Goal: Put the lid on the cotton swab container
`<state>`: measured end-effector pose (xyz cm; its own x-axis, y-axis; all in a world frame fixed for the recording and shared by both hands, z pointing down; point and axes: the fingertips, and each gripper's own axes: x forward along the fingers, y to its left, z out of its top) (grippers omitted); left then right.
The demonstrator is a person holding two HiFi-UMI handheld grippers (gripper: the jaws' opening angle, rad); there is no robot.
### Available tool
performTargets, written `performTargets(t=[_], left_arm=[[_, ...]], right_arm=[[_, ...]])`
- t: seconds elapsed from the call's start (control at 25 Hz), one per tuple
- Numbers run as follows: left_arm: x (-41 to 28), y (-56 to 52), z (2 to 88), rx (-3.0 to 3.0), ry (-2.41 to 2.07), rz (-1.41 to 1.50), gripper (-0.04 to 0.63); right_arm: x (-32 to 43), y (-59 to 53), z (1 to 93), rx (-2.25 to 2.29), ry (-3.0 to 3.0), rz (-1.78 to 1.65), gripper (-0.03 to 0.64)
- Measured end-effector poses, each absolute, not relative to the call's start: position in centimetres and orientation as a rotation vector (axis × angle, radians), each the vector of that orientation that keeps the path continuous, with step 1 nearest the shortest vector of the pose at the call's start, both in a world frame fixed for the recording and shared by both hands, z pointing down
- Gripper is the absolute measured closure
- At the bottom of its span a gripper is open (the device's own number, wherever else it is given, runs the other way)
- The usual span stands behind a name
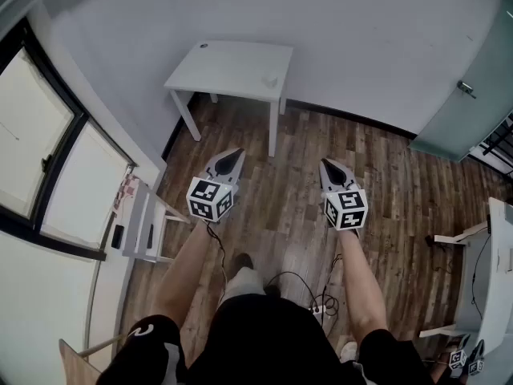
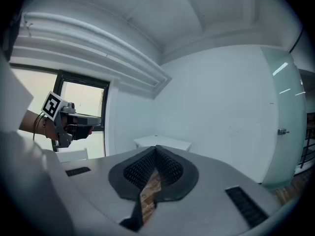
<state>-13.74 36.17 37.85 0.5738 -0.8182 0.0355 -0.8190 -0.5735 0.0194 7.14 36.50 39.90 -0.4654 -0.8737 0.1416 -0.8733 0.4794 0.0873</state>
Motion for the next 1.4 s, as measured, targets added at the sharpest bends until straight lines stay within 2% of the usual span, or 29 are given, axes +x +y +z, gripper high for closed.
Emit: performTargets(t=[0.6,1.4], left_arm=[[-14.4,35.0,39.9,2.729,-1.411,0.062,0.569],[-14.3,13.1,42.2,2.738,-1.3,0.076,0.569]], right_arm=[[6.8,35.2,41.4,1.542,-2.538,0.014,0.604],[5.5,14.4,43.2,1.554,-2.499,0.091,0.604]])
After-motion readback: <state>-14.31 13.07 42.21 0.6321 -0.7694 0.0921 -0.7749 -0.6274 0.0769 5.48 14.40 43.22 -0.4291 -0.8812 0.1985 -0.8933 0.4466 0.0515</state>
